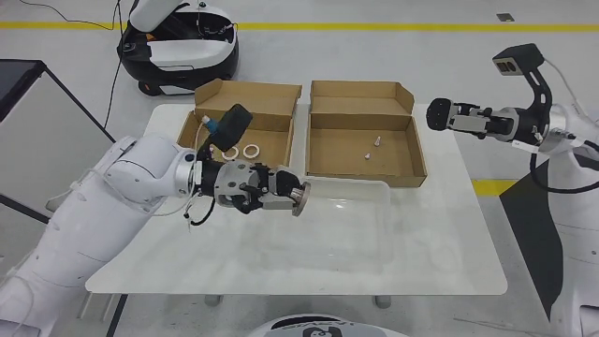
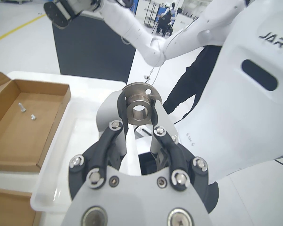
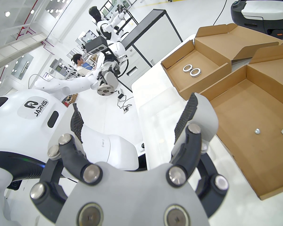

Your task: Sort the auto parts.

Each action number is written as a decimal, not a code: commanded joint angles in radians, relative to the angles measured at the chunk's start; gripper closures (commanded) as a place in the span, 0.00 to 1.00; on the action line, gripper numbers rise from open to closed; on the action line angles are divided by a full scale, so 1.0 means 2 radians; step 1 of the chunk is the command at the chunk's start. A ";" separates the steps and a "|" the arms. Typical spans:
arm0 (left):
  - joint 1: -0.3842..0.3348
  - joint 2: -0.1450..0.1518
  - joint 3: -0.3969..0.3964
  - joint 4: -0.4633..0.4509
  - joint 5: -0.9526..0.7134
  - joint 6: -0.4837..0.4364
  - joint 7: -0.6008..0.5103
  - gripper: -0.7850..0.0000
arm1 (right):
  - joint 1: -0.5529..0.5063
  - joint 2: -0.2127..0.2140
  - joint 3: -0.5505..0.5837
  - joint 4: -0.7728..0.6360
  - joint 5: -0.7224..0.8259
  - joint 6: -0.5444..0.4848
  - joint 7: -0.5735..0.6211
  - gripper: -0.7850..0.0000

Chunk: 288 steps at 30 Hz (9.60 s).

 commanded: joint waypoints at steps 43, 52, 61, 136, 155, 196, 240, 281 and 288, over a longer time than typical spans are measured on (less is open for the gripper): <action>0.040 -0.016 -0.029 -0.060 -0.306 -0.022 0.084 1.00 | 0.000 0.000 0.000 0.000 0.000 0.000 0.000 0.00; 0.061 -0.055 -0.034 -0.079 -0.453 -0.022 0.023 1.00 | 0.000 0.000 0.000 0.000 0.000 0.000 0.000 0.00; 0.076 -0.083 -0.048 -0.083 -0.487 -0.009 0.010 1.00 | 0.000 0.000 0.000 0.000 0.000 0.000 0.000 0.00; 0.166 -0.172 -0.187 -0.066 -0.406 0.099 -0.098 1.00 | 0.000 0.000 0.000 0.000 0.000 0.000 0.000 0.00; 0.166 -0.172 -0.187 -0.066 -0.406 0.099 -0.098 1.00 | 0.000 0.000 0.000 0.000 0.000 0.000 0.000 0.00; 0.137 -0.161 -0.317 -0.008 0.098 0.198 -0.005 1.00 | 0.000 0.000 0.000 0.000 0.000 0.000 0.000 0.00; -0.025 -0.131 -0.187 0.257 0.445 0.223 -0.127 1.00 | 0.000 0.000 0.000 0.000 0.000 0.000 0.000 0.00; -0.138 -0.151 -0.029 0.452 0.621 0.223 -0.081 1.00 | 0.000 0.000 0.000 0.000 0.000 0.000 0.000 0.00; -0.139 -0.153 -0.018 0.464 0.631 0.222 -0.068 1.00 | 0.000 0.000 0.000 0.000 0.000 0.000 0.000 0.00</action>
